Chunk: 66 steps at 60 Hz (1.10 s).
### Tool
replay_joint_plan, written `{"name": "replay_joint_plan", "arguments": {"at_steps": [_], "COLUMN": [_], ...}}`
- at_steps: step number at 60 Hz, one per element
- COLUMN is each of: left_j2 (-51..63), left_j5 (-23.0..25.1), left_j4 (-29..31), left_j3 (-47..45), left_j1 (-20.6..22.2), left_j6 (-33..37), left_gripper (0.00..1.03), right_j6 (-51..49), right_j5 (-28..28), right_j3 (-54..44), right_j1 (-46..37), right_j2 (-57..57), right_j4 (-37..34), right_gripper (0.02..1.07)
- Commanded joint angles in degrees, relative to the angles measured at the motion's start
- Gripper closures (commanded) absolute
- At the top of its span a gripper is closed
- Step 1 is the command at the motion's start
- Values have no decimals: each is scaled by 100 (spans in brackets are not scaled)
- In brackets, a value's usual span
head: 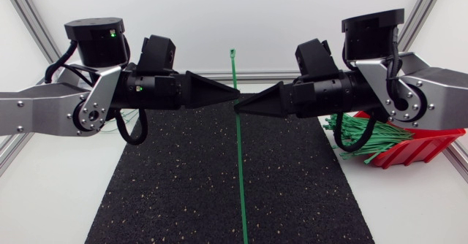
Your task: Take a green cable tie from the red box, thread the tail through the head to close it, then place it in the transparent bin on the left.
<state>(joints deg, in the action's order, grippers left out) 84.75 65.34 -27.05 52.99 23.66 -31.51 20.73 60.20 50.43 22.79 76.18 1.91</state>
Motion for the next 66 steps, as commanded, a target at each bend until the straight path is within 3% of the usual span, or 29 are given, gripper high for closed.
{"name": "replay_joint_plan", "arguments": {"at_steps": [1, 44, 53, 66], "left_j2": [-117, 217, 288, 296], "left_j5": [40, 84, 84, 75], "left_j4": [-20, 464, 464, 464], "left_j3": [18, 976, 1029, 1020], "left_j1": [-63, -292, -309, -327], "left_j6": [-31, -66, -66, -66], "left_gripper": [52, 53, 68, 70], "right_j6": [1, 1, 1, 1], "right_j5": [0, -9, -18, -18], "right_j3": [-139, -157, -157, -157], "right_j1": [24, 68, 68, 77], "right_j2": [-60, -60, -60, -60], "right_j4": [28, 37, 46, 64], "right_gripper": [101, 101, 101, 101]}}
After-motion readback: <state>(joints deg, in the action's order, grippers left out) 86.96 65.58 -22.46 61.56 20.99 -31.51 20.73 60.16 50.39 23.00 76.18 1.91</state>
